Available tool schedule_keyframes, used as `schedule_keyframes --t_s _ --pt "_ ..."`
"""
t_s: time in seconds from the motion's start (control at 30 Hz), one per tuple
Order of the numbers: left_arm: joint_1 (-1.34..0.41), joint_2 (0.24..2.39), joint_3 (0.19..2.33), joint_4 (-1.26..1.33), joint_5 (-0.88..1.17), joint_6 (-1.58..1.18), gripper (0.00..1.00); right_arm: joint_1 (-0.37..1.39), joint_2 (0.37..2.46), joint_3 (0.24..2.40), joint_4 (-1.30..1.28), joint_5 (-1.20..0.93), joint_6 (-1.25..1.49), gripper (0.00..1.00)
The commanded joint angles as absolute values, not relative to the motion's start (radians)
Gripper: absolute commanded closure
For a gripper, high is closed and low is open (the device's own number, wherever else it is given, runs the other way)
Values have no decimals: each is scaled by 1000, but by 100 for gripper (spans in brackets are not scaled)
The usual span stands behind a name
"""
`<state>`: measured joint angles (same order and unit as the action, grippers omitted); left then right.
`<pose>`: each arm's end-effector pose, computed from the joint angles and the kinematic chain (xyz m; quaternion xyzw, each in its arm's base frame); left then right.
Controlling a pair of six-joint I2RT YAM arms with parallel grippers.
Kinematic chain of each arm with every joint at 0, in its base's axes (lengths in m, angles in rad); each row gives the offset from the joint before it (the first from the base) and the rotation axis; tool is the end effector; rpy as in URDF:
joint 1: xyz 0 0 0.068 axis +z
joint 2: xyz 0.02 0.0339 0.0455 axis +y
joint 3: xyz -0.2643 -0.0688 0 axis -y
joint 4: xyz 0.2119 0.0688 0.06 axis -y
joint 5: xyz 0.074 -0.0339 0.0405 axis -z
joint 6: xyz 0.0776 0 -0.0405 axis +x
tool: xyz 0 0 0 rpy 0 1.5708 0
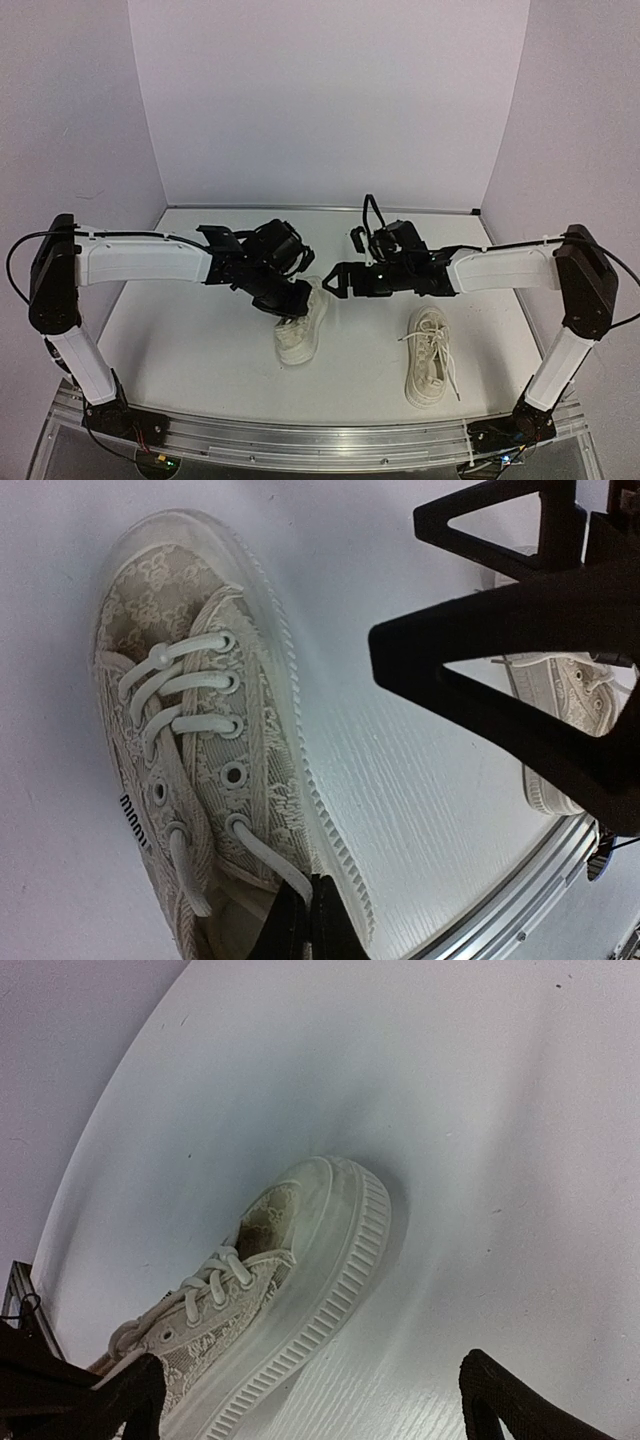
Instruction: Tie the shoes
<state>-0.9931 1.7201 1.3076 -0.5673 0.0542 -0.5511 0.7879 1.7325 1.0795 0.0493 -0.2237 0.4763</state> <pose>0.1941 -0.3055 0.2191 0.2173 0.9313 -0.2217 0.1905 0.2632 0.2890 0.2083 -0.1878 0.8611 0.3527 0.3144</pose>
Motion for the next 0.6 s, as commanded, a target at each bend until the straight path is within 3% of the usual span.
schedule_keyframes --t_s 0.0,0.17,0.37,0.43,0.57 --pt "-1009 1747 1295 -501 10 -628 98 791 1708 1045 113 -293 502 2" --pt "-1010 1755 1275 -479 68 -570 69 791 1689 1004 111 -306 500 2" --pt "-1004 1605 1192 -407 121 -469 38 791 1644 945 95 -331 509 3" --pt "-979 1565 1166 -418 109 -440 36 794 1628 918 106 -352 524 5" --pt "-931 1543 1121 -421 166 -389 44 819 1639 908 142 -390 545 6"
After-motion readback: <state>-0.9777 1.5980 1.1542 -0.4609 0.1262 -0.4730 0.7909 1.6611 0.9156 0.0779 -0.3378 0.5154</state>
